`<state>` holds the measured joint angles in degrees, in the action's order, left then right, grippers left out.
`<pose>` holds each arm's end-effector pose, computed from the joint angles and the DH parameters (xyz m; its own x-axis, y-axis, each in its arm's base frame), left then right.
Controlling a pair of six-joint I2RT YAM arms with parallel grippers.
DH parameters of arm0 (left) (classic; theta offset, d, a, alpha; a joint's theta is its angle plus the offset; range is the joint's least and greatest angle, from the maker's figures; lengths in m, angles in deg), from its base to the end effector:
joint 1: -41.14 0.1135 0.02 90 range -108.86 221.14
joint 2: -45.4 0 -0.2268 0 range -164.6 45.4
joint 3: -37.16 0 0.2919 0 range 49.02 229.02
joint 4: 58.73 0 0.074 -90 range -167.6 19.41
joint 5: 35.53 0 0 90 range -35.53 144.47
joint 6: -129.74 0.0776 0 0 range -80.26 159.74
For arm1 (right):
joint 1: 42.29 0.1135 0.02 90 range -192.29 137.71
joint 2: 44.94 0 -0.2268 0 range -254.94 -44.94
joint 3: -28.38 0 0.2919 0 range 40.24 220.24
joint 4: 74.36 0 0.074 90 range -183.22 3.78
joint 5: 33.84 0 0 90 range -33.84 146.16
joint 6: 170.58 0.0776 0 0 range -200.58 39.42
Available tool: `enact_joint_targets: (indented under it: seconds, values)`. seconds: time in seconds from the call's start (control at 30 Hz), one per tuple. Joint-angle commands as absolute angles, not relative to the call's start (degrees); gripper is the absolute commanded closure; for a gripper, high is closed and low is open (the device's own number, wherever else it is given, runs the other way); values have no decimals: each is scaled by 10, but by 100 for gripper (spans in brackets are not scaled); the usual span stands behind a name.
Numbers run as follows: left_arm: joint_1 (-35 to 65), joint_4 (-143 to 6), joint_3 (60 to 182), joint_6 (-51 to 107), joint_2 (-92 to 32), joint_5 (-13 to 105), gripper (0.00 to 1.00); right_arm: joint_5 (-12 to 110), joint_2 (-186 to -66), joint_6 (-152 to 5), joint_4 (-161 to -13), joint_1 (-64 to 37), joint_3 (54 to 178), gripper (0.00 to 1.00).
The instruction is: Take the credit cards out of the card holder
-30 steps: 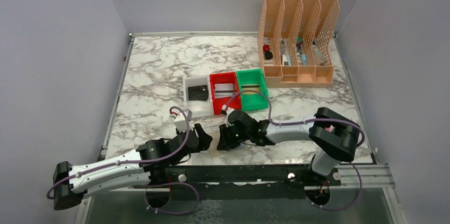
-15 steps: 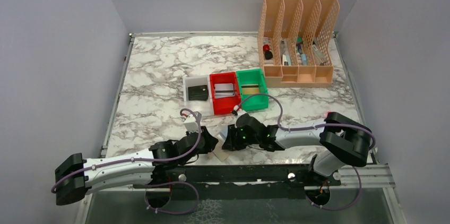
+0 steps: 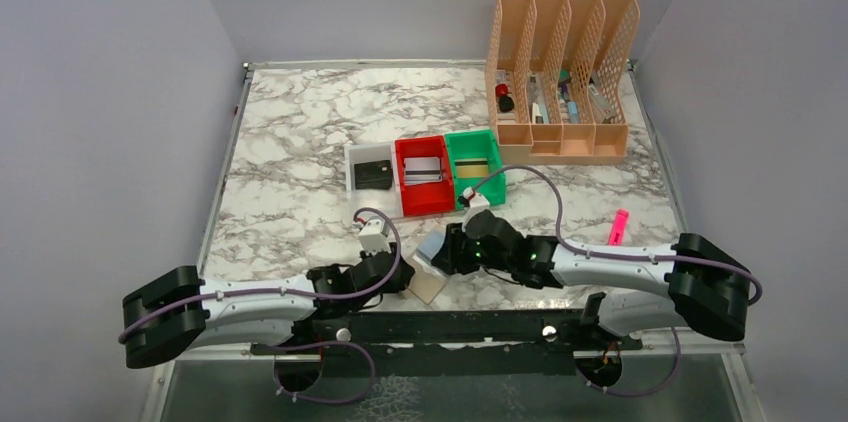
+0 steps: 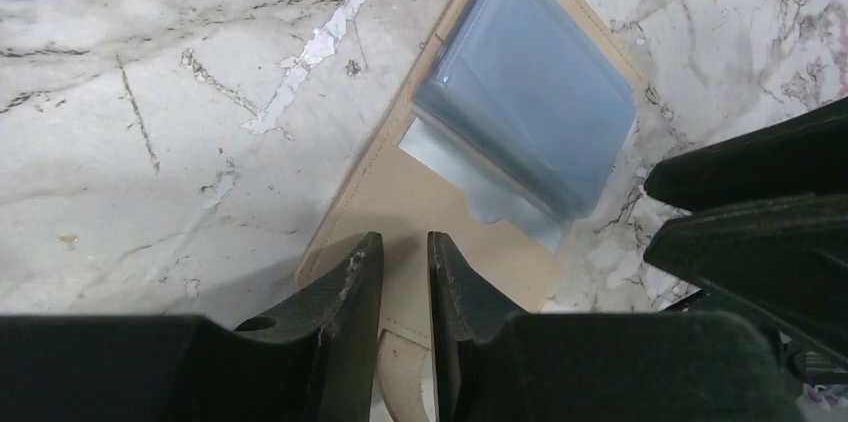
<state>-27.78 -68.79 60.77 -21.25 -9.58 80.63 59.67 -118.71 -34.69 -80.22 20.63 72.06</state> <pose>0.1207 -0.2180 0.0522 -0.7439 -0.2526 -0.6187 0.1404 0.8461 -0.5142 0.1553 0.2932 0.0960 -0.8079 -0.0059 -0.5893 -0.4110 0.7223 0.5562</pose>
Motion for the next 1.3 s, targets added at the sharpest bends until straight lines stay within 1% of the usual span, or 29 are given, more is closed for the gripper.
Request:
enact_joint_targets:
  seconds: [0.0, 0.23, 0.33, 0.5, 0.6, 0.77, 0.9, 1.03, 1.17, 1.27]
  values:
    - [-276, -686, 624, -220, -123, 784, 74, 730, -1179, -409, -897, 204, 750, 58]
    - [-276, -699, 621, -215, -102, 788, 73, 704, -1269, -479, -943, 171, 813, 54]
    - [-276, -716, 620, -214, -86, 792, 73, 673, -1307, -515, -939, 166, 829, 50]
    - [-274, -720, 612, -172, -62, 775, 74, 656, -1345, -516, -965, 164, 843, 50]
    - [-267, -734, 608, -161, -50, 770, 76, 627, -1319, -496, -949, 164, 809, 53]
    - [-246, -726, 601, -146, -23, 771, 76, 572, -1254, -411, -926, 165, 736, 60]
    - [-212, -701, 610, -103, -35, 743, 76, 547, -1187, -337, -877, 165, 662, 60]
    - [-176, -697, 637, -69, -81, 699, 76, 572, -1135, -299, -885, 165, 631, 53]
    - [-167, -676, 649, -54, -117, 671, 75, 605, -1100, -323, -927, 165, 653, 48]
    - [-165, -666, 656, -52, -135, 659, 73, 617, -1095, -347, -942, 164, 670, 44]
